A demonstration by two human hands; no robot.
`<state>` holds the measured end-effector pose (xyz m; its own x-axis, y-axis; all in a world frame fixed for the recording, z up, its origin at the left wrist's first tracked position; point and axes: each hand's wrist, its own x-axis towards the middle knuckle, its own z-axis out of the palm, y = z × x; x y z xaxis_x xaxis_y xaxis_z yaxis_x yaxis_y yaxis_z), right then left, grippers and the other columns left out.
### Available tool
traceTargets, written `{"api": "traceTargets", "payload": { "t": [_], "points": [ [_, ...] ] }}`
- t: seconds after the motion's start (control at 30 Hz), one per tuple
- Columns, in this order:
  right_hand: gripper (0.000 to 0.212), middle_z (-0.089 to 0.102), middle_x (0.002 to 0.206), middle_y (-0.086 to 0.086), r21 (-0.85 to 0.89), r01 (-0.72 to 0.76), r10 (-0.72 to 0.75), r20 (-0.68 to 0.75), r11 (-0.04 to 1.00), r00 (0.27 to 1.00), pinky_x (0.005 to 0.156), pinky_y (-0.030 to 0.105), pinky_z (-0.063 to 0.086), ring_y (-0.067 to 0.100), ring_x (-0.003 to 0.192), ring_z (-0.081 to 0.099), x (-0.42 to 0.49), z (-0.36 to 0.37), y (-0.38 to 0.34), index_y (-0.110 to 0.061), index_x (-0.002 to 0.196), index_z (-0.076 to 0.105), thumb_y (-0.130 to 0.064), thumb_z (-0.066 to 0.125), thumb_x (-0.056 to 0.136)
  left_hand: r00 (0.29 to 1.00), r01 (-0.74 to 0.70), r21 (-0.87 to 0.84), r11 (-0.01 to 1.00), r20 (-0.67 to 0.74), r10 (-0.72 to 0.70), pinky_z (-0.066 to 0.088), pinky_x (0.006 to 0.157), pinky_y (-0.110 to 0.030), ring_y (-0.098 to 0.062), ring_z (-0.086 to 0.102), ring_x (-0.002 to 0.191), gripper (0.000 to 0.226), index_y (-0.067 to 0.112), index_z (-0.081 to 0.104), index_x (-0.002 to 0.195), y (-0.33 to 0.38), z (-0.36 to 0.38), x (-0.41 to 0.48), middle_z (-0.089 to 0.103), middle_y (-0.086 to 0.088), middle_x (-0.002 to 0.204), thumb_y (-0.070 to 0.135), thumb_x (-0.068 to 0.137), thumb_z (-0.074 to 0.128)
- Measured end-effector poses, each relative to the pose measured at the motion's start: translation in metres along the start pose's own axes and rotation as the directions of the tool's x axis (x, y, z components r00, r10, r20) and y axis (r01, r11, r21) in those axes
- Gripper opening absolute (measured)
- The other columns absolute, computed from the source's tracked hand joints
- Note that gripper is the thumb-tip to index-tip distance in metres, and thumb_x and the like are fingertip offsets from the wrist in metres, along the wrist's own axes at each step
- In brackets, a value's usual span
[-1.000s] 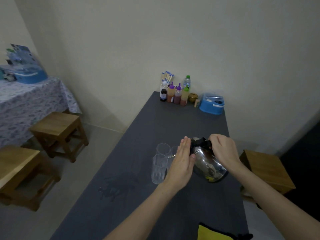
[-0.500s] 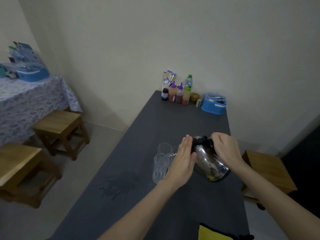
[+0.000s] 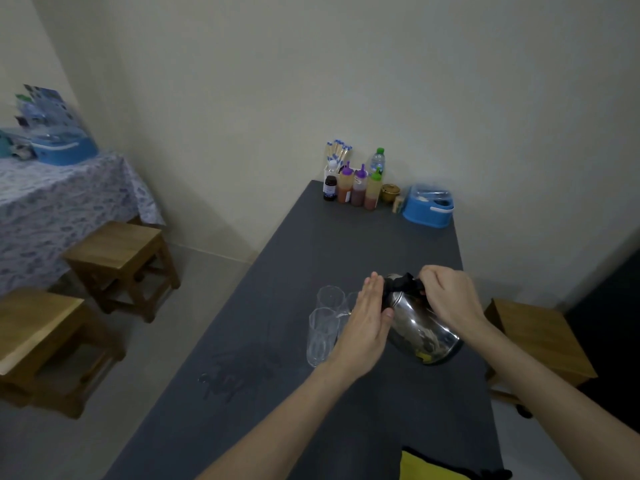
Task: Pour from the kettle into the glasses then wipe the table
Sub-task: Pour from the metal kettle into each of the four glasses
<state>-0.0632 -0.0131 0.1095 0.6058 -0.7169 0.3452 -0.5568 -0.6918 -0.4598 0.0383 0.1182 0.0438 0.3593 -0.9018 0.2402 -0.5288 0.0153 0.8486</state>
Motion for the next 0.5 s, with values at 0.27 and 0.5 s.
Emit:
{"api": "traceTargets", "payload": {
  "t": [0.27, 0.5],
  "points": [
    [0.037, 0.051, 0.052, 0.012, 0.002, 0.022, -0.022, 0.007, 1.0, 1.0, 0.05, 0.037, 0.035, 0.023, 0.051, 0.05, -0.0019, -0.0027, -0.002, -0.008, 0.054, 0.045, -0.019, 0.039, 0.089, 1.0, 0.008, 0.01, 1.0, 0.016, -0.008, 0.003, 0.12, -0.028, -0.001, -0.008, 0.143, 0.055, 0.016, 0.0, 0.15, 0.0012, -0.0014, -0.0011, -0.003, 0.008, 0.157, 0.027, 0.103, 0.027],
    [0.036, 0.049, 0.051, 0.01, 0.009, 0.022, -0.022, 0.004, 1.0, 1.0, 0.05, 0.038, 0.035, 0.022, 0.051, 0.05, -0.0062, -0.003, -0.0004, -0.007, 0.055, 0.045, -0.021, 0.038, 0.087, 1.0, 0.019, 0.009, 1.0, 0.014, -0.019, 0.002, 0.119, -0.026, -0.002, -0.007, 0.143, 0.055, 0.015, 0.002, 0.151, 0.003, 0.0008, -0.0022, -0.002, 0.005, 0.159, 0.026, 0.103, 0.028]
  ]
}}
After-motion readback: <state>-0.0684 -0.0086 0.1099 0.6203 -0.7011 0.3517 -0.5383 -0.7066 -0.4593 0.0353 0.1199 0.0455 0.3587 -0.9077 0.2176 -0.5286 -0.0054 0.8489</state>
